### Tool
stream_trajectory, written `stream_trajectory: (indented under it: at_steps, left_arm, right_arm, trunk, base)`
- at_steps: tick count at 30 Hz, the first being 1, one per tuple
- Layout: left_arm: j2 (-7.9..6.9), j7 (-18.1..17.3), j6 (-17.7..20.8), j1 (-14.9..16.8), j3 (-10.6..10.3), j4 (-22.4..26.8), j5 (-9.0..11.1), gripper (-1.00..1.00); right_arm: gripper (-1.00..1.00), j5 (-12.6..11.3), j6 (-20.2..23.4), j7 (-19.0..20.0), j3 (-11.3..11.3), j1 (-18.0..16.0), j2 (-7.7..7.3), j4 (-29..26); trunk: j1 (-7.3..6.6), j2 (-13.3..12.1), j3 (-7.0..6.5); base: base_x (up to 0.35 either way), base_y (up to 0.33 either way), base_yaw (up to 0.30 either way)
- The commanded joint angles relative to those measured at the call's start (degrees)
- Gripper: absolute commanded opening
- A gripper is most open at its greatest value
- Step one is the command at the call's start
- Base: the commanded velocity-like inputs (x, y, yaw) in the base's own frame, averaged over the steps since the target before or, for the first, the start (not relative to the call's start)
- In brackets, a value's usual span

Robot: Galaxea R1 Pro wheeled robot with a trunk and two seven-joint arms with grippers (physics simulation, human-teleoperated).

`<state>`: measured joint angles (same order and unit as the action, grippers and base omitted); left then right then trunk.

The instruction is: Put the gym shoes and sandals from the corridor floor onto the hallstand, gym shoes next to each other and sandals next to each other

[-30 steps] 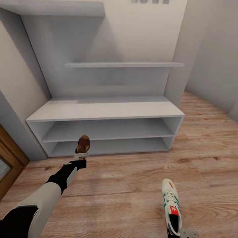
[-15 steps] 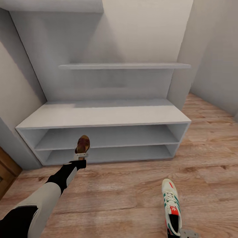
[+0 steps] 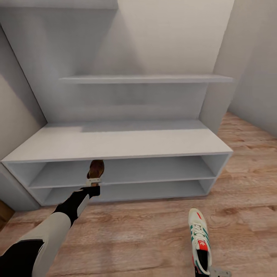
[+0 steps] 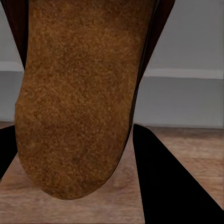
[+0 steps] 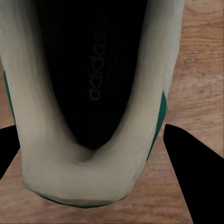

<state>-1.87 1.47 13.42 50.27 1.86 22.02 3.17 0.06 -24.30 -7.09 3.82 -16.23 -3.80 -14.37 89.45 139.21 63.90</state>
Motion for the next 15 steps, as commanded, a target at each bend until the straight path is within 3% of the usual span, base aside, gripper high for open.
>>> stream_trajectory:
  at_steps: [1, 11, 15]
  left_arm:
    - [0.02, 0.1, 0.4, 0.0, 0.1, 0.1, 0.2, -1.00]
    - [-0.04, 0.1, 0.4, 0.0, 0.1, 0.1, 0.2, -1.00]
    - [-0.11, 0.1, 0.3, 0.0, 0.1, 0.1, 0.2, -1.00]
  right_arm:
    - [-1.00, 0.0, -0.2, 0.1, 0.2, 0.0, 0.02, 0.0]
    - [-1.00, 0.1, -0.2, 0.1, 0.2, 0.0, 0.02, 0.0]
    - [-1.00, 0.1, -0.2, 0.1, 0.2, 0.0, 0.02, 0.0]
  trunk:
    - [0.02, 0.0, 0.05]
    - [0.02, 0.0, 0.05]
    - [0.02, 0.0, 0.05]
  base:
    - [0.338, 0.000, 0.000]
    - [0.331, 0.000, 0.000]
    - [0.184, 0.000, 0.000]
